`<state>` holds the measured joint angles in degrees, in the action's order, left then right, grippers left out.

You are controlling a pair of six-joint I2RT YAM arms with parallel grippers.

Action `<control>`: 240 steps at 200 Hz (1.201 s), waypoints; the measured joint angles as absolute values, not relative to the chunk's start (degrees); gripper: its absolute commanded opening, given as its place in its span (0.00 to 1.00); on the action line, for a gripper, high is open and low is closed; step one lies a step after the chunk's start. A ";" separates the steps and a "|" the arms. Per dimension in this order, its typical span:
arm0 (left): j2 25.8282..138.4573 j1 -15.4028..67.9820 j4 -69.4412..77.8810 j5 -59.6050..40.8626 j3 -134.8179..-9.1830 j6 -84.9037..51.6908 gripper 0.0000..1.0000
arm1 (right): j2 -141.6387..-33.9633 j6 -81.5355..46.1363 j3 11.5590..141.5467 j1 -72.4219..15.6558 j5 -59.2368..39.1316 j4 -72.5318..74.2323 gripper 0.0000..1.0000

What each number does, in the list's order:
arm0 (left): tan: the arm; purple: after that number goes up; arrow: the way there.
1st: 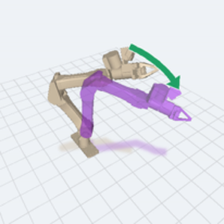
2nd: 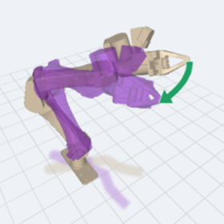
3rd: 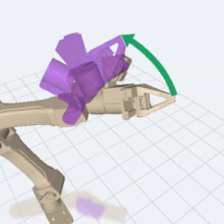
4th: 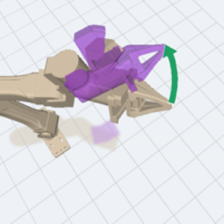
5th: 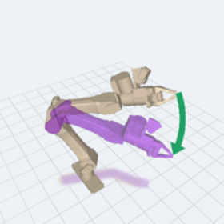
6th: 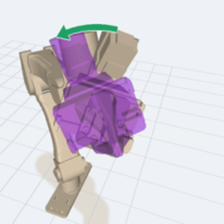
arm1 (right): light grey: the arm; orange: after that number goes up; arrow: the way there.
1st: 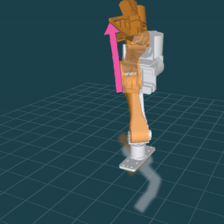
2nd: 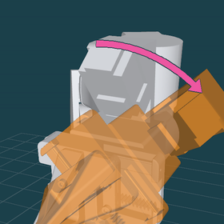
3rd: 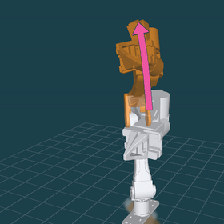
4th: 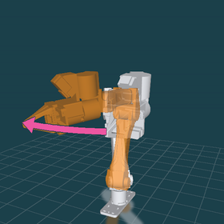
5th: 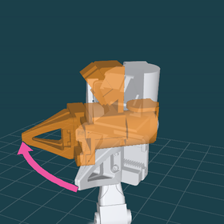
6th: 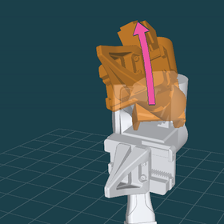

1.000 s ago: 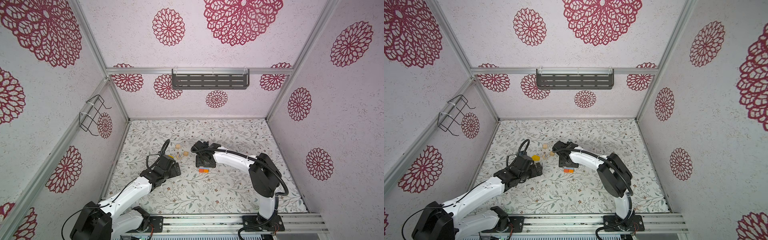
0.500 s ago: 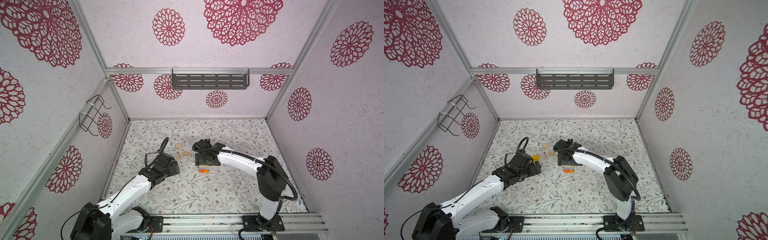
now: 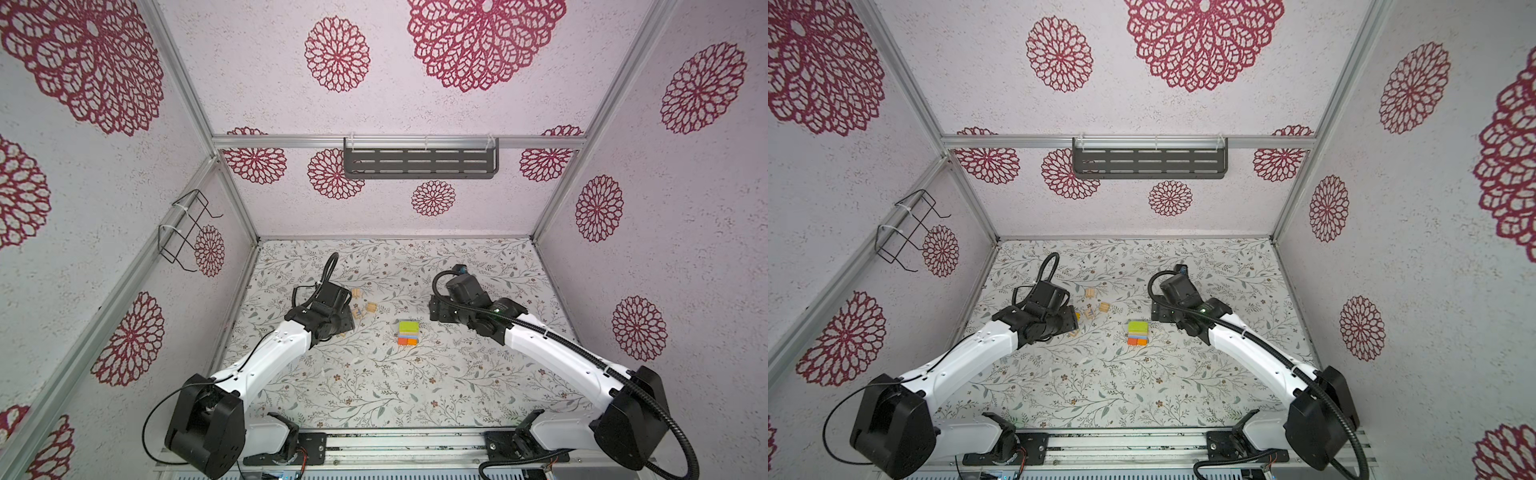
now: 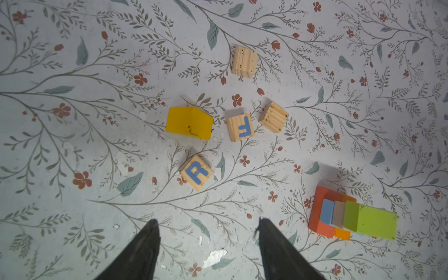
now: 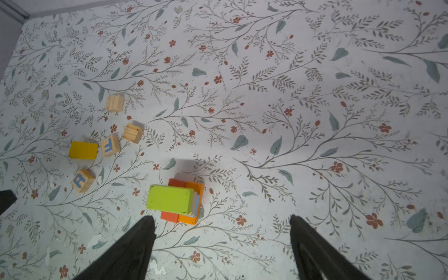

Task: Build the wood block tower
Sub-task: 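Open the right gripper and lift away from the stack, then move the left gripper over the wooden letter cubes while the right hovers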

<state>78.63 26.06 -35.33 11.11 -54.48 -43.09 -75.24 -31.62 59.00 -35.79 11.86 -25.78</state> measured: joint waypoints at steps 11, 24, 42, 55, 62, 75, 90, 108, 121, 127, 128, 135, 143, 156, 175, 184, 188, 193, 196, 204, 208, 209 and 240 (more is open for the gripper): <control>80.88 26.06 -35.86 11.29 -56.73 -43.07 0.61 | -75.20 -30.48 58.15 -34.06 11.03 -25.15 0.87; 83.92 26.02 -36.34 11.38 -59.48 -42.92 0.57 | -75.20 -29.17 57.47 -33.08 9.96 -24.38 0.82; 88.99 25.98 -37.04 11.29 -63.53 -42.85 0.54 | -75.20 -27.42 56.84 -31.90 8.56 -23.20 0.78; 92.88 25.98 -37.36 11.18 -66.04 -43.09 0.54 | -75.20 -26.30 56.42 -31.03 7.84 -22.37 0.77; 94.89 25.98 -37.36 11.03 -67.18 -43.22 0.54 | -75.26 -25.85 56.21 -30.41 7.44 -21.91 0.77; 97.93 25.98 -37.43 10.85 -68.69 -43.55 0.54 | -75.37 -25.02 55.77 -29.19 6.94 -21.08 0.77; 100.95 25.98 -37.63 10.66 -70.22 -44.05 0.54 | -75.55 -24.45 55.40 -27.94 6.13 -20.45 0.77; 103.53 25.96 -37.67 10.52 -71.55 -44.56 0.54 | -75.88 -23.64 54.81 -26.96 5.39 -19.22 0.77; 104.84 25.96 -37.58 10.37 -72.44 -44.71 0.54 | -76.27 -23.38 54.57 -26.52 4.78 -18.61 0.77; 105.38 25.96 -37.52 10.26 -72.84 -44.80 0.54 | -76.47 -23.27 54.46 -26.35 4.54 -18.17 0.77; 105.43 25.96 -37.52 10.26 -72.88 -44.80 0.54 | -76.51 -23.20 54.41 -26.30 4.45 -18.06 0.77; 105.89 25.96 -37.36 10.07 -73.21 -44.82 0.54 | -76.75 -23.03 54.30 -26.22 4.16 -17.72 0.78; 106.19 25.98 -37.10 9.87 -73.38 -44.84 0.54 | -77.03 -22.90 54.11 -26.15 3.97 -17.41 0.79; 106.65 25.96 -37.06 9.67 -73.69 -44.84 0.54 | -77.62 -22.70 53.93 -26.02 3.57 -17.02 0.80; 107.57 25.93 -36.45 9.52 -74.00 -44.86 0.53 | -78.89 -22.44 53.87 -25.76 3.03 -16.19 0.82; 108.12 25.93 -36.12 9.47 -74.02 -44.86 0.53 | -79.50 -22.46 53.84 -25.63 2.76 -15.90 0.82; 108.42 25.93 -36.07 9.41 -74.08 -44.88 0.52 | -79.72 -22.44 53.84 -25.61 2.72 -15.81 0.82; 108.86 25.93 -36.01 9.34 -74.22 -44.86 0.52 | -80.01 -22.46 53.84 -25.52 2.70 -15.62 0.83; 109.08 25.93 -35.97 9.28 -74.30 -44.86 0.52 | -80.16 -22.46 53.84 -25.50 2.68 -15.51 0.83; 109.80 25.93 -35.83 9.15 -74.52 -44.86 0.52 | -80.51 -22.46 53.84 -25.41 2.66 -15.25 0.83; 110.10 25.93 -35.81 9.04 -74.65 -44.86 0.52 | -80.64 -22.44 53.84 -25.36 2.61 -15.18 0.83; 110.15 25.93 -35.81 9.04 -74.67 -44.84 0.52 | -80.66 -22.46 53.84 -25.36 2.63 -15.14 0.83; 111.04 25.91 -35.62 8.58 -75.18 -44.82 0.51 | -80.95 -22.39 53.84 -24.93 2.48 -14.79 0.85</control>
